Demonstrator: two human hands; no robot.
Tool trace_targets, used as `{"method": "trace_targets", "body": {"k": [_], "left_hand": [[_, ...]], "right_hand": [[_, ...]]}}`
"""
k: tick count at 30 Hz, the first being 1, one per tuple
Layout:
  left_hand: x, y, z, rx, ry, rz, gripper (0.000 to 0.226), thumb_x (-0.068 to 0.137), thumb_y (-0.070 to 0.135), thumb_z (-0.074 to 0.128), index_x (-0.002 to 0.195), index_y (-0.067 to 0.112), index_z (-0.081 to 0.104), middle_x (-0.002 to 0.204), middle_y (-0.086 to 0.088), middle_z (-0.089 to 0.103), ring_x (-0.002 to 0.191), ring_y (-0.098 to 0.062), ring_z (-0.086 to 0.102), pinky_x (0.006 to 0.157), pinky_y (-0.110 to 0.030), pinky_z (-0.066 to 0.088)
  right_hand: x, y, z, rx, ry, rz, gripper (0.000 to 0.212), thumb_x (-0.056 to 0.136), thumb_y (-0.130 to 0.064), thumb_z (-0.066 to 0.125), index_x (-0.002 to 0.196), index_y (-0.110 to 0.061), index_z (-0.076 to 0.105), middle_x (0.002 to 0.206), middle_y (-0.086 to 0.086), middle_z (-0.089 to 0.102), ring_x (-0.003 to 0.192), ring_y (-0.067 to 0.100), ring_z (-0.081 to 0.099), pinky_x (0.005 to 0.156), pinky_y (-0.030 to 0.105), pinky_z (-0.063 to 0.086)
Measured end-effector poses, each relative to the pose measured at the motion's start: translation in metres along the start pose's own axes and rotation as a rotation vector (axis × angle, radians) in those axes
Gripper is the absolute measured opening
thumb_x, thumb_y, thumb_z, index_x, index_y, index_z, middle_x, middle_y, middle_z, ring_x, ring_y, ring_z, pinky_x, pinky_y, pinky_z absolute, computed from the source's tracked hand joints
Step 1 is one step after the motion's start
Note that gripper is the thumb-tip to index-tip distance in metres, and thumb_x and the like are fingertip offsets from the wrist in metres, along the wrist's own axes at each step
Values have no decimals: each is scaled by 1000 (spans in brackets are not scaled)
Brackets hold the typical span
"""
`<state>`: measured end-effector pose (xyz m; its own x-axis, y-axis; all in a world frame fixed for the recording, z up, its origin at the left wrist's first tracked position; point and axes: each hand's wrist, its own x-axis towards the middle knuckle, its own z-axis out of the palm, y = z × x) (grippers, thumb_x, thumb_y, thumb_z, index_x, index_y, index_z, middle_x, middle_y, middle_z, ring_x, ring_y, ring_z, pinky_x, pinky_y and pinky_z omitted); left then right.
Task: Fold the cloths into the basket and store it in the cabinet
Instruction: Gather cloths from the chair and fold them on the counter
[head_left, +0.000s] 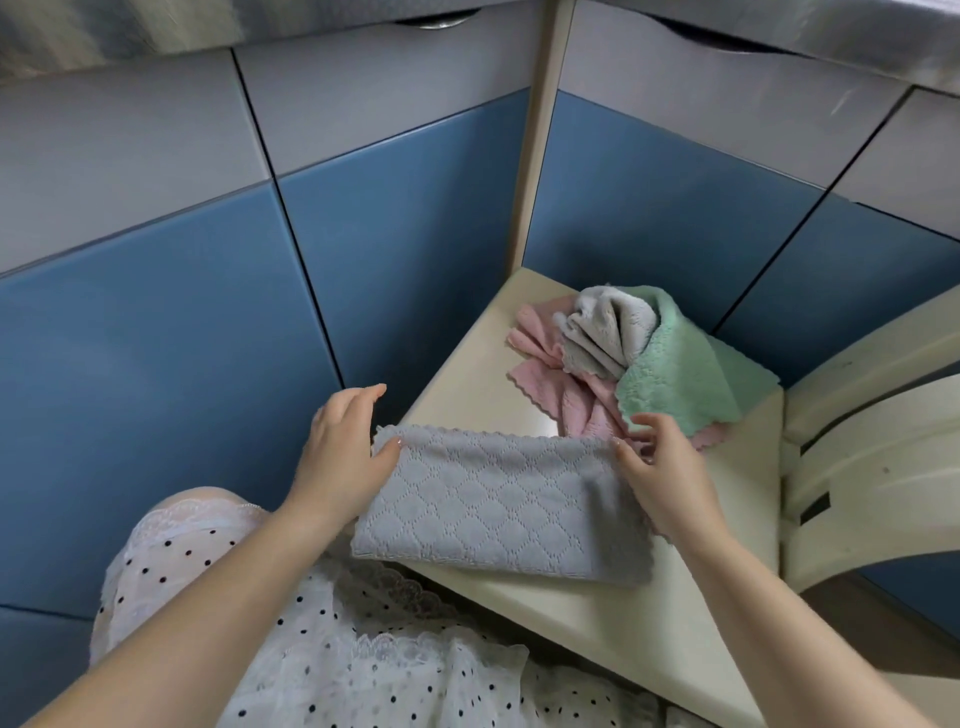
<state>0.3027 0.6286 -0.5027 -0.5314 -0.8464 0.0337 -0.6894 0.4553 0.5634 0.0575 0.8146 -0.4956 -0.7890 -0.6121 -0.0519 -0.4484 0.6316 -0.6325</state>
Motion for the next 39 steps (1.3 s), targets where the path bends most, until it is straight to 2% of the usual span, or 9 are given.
{"method": "trace_targets", "body": {"k": [3,7,11,19,25,28,31,34,39], "left_hand": [[-24,22,15,111,33,251,45,92,18,50,136,11,48,142,-6,46,137,-23,34,114,-36,21],[-42,58,51,203,-188,349,59,89,19,21,147,12,27,156,-2,22,146,-16,9,116,-30,-4],[-45,57,70,396,-228,334,61,92,31,10,151,14,12,159,-2,8,147,-15,-2,116,-34,-10],[-39,23,62,520,-222,226,81,82,60,-3,151,18,-3,158,-1,-13,144,-17,-17,115,-37,-15],[-38,16,57,487,-249,167,90,75,65,-8,151,17,-2,158,-2,-13,144,-18,-18,113,-37,-17],[-39,20,53,476,-244,191,85,80,63,-1,151,17,5,159,-4,-6,146,-19,-12,116,-39,-11],[-56,30,45,344,-145,517,56,86,51,36,132,21,51,140,0,49,136,-18,36,114,-38,15],[-77,39,50,205,-154,767,29,82,43,52,104,29,65,105,12,63,102,-8,57,103,-31,32],[-81,37,56,195,-163,732,11,79,30,61,88,29,68,86,12,61,79,-10,58,76,-29,49]], "right_hand": [[-25,-12,14,-29,169,-274,35,87,-13,60,122,-10,57,124,9,56,119,25,49,101,29,33],[-52,-37,69,-259,67,-562,41,84,-22,45,121,-13,60,131,12,57,123,32,52,100,49,38],[-52,-29,91,-426,-108,-525,47,88,-31,37,130,-20,55,134,3,57,127,26,50,101,54,38],[-45,1,72,-575,-217,-491,70,89,-65,8,149,-30,17,158,-4,10,146,17,3,113,41,-7],[-45,19,56,-611,-182,-430,74,88,-68,1,148,-29,22,157,-4,14,144,14,0,111,49,-8],[-43,11,53,-612,-124,-448,63,89,-61,25,137,-26,44,150,0,36,143,22,25,109,54,0],[-26,-7,55,-513,44,-610,22,81,-34,58,98,-21,65,120,1,63,120,26,54,101,62,29],[-7,-33,58,-440,-25,-675,21,78,-25,45,82,-23,66,105,-2,68,100,24,64,93,57,38],[15,-50,64,-526,-292,-675,24,91,-19,48,103,-29,67,112,-2,60,103,25,56,87,36,32]]}}
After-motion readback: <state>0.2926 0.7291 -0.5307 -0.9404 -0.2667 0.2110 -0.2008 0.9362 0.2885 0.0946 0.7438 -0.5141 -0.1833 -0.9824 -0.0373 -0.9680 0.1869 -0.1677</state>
